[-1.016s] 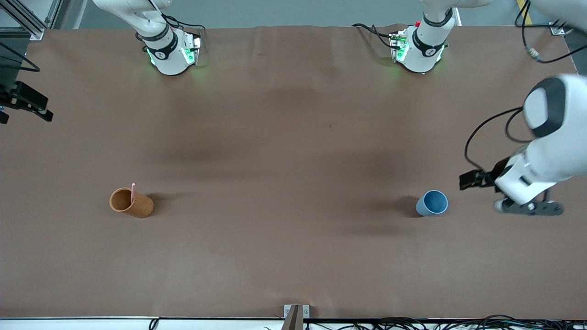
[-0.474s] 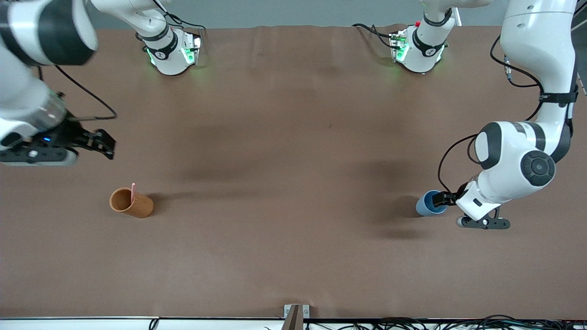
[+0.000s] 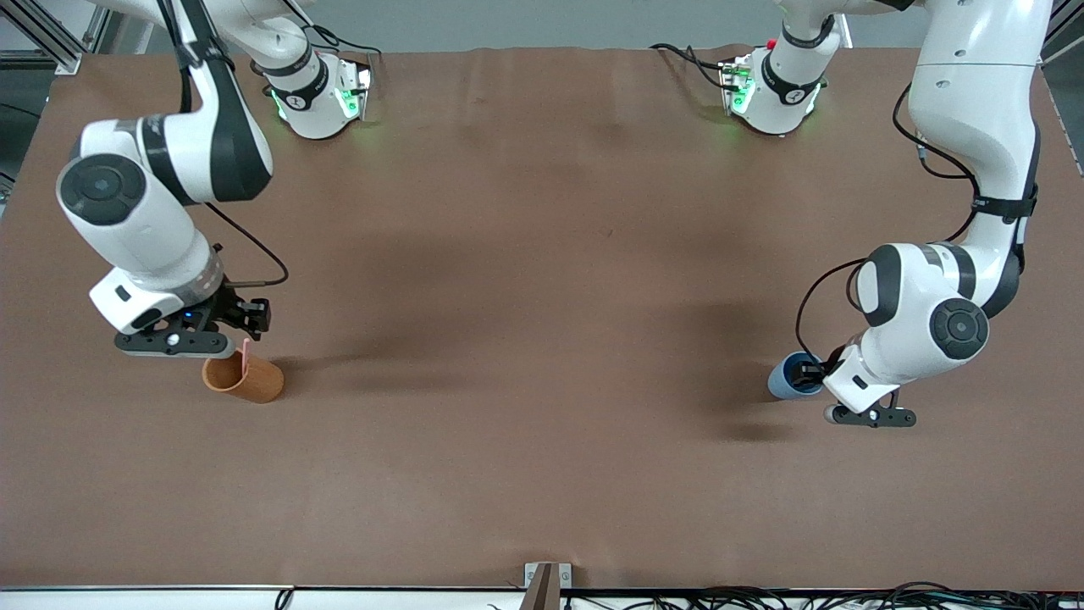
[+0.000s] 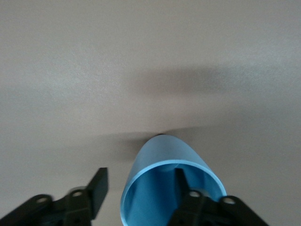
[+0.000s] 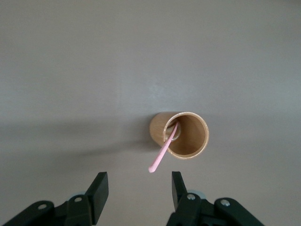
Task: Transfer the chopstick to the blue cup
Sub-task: 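Grasp the blue cup with the left gripper while the right gripper grasps the chopstick, then slide the blue cup toward the table middle with the left gripper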
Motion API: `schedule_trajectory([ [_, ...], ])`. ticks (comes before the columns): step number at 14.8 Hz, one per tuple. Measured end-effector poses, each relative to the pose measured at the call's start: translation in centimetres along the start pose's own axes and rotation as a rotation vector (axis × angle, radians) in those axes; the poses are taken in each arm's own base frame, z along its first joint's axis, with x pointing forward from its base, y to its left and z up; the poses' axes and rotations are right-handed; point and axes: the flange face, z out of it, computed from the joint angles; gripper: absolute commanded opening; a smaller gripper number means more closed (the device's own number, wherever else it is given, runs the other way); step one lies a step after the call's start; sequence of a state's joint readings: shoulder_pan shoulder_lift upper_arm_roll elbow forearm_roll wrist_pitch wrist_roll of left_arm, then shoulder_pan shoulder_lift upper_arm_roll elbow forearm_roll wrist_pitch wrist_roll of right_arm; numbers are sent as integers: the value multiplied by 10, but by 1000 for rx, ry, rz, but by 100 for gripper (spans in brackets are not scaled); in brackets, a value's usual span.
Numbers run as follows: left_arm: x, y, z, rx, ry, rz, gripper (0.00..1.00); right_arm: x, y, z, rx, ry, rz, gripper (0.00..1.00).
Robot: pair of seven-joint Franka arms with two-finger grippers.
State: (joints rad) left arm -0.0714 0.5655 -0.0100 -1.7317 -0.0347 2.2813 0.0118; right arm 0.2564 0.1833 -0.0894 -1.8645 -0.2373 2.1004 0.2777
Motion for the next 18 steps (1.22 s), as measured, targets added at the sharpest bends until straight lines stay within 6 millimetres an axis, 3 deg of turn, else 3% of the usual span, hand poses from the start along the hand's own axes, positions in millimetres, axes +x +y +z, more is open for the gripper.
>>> schedule_trajectory([
  [1,0,0,1,0,-2,0,1,-2,-1,10,-19,-8,9,56],
  [5,0,3,1,5,-1,10,0,-12,-5,39,-42,-3,19,50],
  [6,1,6,-2,11,5,21,0,-14,-5,43,-41,-5,21,44],
  [9,8,36,-38,-7,47,-10,0,-17,-6,51,-42,-12,35,39],
  [12,1,107,-91,-54,57,-120,0,-15,-6,57,-60,0,24,37],
  [14,-12,171,-109,-78,61,-199,0,-14,-2,59,-80,16,16,36],
  [16,-33,242,-113,-82,60,-259,0,-12,4,61,-83,19,22,28],
  [18,-56,306,-102,-67,59,-309,0,-12,6,61,-85,21,24,20],
])
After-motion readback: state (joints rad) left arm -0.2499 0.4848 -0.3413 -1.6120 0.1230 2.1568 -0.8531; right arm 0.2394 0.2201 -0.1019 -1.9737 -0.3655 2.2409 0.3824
